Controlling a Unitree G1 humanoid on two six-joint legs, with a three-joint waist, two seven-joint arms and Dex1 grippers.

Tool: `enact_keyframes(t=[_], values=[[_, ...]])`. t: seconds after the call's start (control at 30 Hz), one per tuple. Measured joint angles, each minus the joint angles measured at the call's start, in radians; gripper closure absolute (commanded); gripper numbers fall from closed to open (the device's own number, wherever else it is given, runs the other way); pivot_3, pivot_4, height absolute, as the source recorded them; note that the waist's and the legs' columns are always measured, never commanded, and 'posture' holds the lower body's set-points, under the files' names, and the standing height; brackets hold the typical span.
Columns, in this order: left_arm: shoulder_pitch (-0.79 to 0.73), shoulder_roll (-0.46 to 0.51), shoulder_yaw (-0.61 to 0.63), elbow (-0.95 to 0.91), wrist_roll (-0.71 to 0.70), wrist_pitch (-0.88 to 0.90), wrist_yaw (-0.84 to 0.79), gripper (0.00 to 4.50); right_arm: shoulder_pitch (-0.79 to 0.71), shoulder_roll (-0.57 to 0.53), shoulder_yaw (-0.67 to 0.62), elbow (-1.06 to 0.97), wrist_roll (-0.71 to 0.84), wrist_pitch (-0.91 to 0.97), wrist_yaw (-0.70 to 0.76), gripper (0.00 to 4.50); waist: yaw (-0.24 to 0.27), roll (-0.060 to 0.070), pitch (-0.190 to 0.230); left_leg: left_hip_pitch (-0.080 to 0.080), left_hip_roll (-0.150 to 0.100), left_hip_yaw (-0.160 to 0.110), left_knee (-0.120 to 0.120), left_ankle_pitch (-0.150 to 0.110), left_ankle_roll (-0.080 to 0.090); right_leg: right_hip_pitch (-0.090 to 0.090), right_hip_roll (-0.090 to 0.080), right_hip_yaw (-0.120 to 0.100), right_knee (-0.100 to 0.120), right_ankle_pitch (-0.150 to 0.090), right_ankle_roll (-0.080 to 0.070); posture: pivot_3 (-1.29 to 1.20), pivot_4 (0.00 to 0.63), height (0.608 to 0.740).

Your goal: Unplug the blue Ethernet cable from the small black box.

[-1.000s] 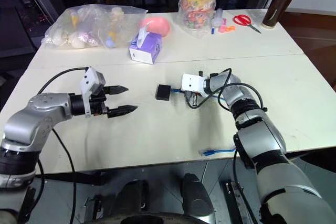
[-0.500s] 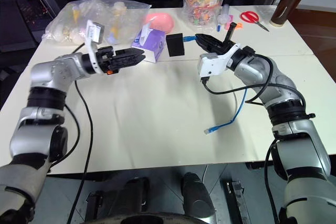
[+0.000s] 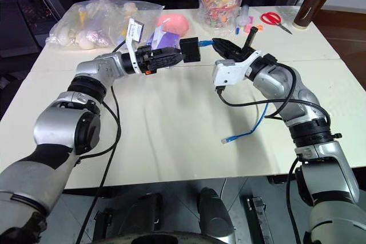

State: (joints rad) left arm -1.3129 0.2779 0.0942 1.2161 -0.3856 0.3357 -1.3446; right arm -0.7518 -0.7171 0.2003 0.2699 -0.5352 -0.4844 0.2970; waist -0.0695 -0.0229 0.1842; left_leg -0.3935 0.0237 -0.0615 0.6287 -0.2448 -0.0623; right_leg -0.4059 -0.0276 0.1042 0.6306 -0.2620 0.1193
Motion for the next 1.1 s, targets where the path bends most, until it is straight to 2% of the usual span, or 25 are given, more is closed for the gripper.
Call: enact_keyframes(t=[0.23, 0.27, 0.37, 0.5, 0.6, 0.67, 0.7, 0.73, 0.77, 0.83, 0.87, 0.97, 1.1], values=[[-0.001, -0.029, 0.008, 0.007, 0.034, -0.025, -0.026, 3.82, 0.008, 0.016, -0.001, -0.054, 0.03, 0.038, 0.03, 4.5, -0.001, 0.0, 0.0, 0.0, 0.0, 0.0, 0.0, 0.0, 0.0, 0.0, 0.0, 0.0, 0.001, 0.0, 0.0, 0.0, 0.15, 0.74], [-0.001, -0.03, 0.009, 0.007, 0.037, -0.026, -0.029, 4.0, 0.011, 0.016, -0.002, -0.059, 0.032, 0.043, 0.034, 4.5, -0.001, 0.0, 0.0, 0.0, 0.0, 0.0, 0.0, 0.0, 0.0, 0.0, 0.0, 0.0, 0.001, 0.0, 0.0, 0.0, 0.15, 0.74], [-0.001, -0.031, 0.019, 0.008, 0.043, -0.027, -0.025, 3.99, 0.026, 0.023, -0.01, -0.087, 0.05, 0.07, 0.052, 4.5, 0.0, 0.0, 0.0, 0.0, 0.0, 0.0, 0.0, 0.0, 0.0, 0.0, 0.0, 0.0, 0.001, 0.0, 0.0, 0.0, 0.15, 0.74], [-0.001, -0.029, 0.019, 0.008, 0.071, -0.047, -0.005, 3.99, 0.064, 0.031, -0.029, -0.138, 0.121, 0.115, 0.111, 3.18, 0.0, 0.0, 0.0, 0.0, 0.0, 0.0, 0.0, 0.0, 0.0, 0.0, 0.0, 0.0, 0.001, 0.0, 0.0, 0.0, 0.15, 0.74], [-0.001, -0.028, 0.019, 0.008, 0.082, -0.047, -0.003, 3.99, 0.11, 0.032, -0.041, -0.209, 0.166, 0.165, 0.154, 1.64, 0.001, 0.0, 0.0, 0.0, 0.0, 0.0, 0.0, 0.0, 0.0, 0.0, 0.0, 0.0, 0.001, 0.0, 0.0, 0.0, 0.15, 0.74], [0.002, -0.023, 0.019, 0.008, 0.087, -0.044, -0.009, 3.99, 0.155, 0.047, -0.092, -0.266, 0.234, 0.269, 0.176, 0.8, 0.004, 0.0, 0.0, 0.0, 0.0, -0.001, 0.0, 0.0, 0.0, 0.001, 0.0, 0.0, 0.001, 0.0, 0.0, 0.0, 0.15, 0.74], [0.005, -0.009, 0.023, 0.008, 0.088, -0.016, -0.036, 3.99, 0.215, 0.123, -0.195, -0.359, 0.458, 0.488, 0.186, 0.8, 0.004, -0.001, 0.0, 0.0, 0.0, -0.002, 0.0, 0.0, 0.0, 0.001, 0.001, -0.001, 0.001, 0.0, 0.0, 0.0, 0.15, 0.74], [0.007, -0.001, 0.027, 0.008, 0.088, -0.006, -0.046, 3.99, 0.229, 0.15, -0.227, -0.386, 0.532, 0.553, 0.181, 0.8, 0.004, -0.001, 0.0, 0.0, 0.0, -0.003, 0.001, 0.0, 0.0, 0.001, 0.0, -0.001, 0.002, 0.0, 0.0, 0.0, 0.15, 0.74], [0.007, 0.008, 0.041, 0.005, 0.075, 0.041, -0.09, 3.99, 0.266, 0.207, -0.321, -0.479, 0.826, 0.781, 0.163, 0.8, 0.004, 0.0, 0.0, 0.0, 0.001, -0.003, 0.0, 0.0, 0.0, 0.001, 0.0, -0.002, 0.003, 0.0, 0.0, 0.0, 0.15, 0.74], [0.007, 0.015, 0.047, -0.007, 0.058, 0.095, -0.148, 3.99, 0.298, 0.249, -0.419, -0.587, 1.196, 1.042, 0.116, 0.8, 0.003, 0.0, 0.0, 0.0, 0.002, -0.003, 0.0, 0.0, 0.0, 0.002, 0.0, -0.003, 0.004, 0.0, 0.0, 0.0, 0.15, 0.74], [0.007, 0.013, 0.047, -0.016, 0.053, 0.112, -0.164, 3.99, 0.301, 0.252, -0.445, -0.623, 1.331, 1.132, 0.09, 0.8, 0.003, 0.0, 0.0, 0.001, 0.002, -0.003, 0.0, 0.0, 0.0, 0.002, 0.0, -0.003, 0.004, 0.0, -0.001, 0.0, 0.15, 0.74], [0.006, -0.001, 0.056, -0.04, 0.036, 0.167, -0.202, 3.99, 0.313, 0.259, -0.495, -0.69, 1.647, 1.29, 0.014, 0.8, 0.004, 0.0, 0.0, 0.001, 0.002, -0.004, 0.0, 0.0, 0.0, 0.002, 0.001, -0.003, 0.004, 0.0, -0.001, 0.0, 0.15, 0.74], [0.007, -0.002, 0.054, -0.072, 0.024, 0.24, -0.245, 3.99, 0.341, 0.259, -0.5, -0.708, 1.776, 1.353, -0.068, 0.8, 0.003, 0.0, 0.0, 0.001, 0.002, -0.003, 0.002, 0.0, 0.0, 0.002, 0.001, -0.003, 0.004, 0.0, -0.001, 0.0, 0.15, 0.74]])
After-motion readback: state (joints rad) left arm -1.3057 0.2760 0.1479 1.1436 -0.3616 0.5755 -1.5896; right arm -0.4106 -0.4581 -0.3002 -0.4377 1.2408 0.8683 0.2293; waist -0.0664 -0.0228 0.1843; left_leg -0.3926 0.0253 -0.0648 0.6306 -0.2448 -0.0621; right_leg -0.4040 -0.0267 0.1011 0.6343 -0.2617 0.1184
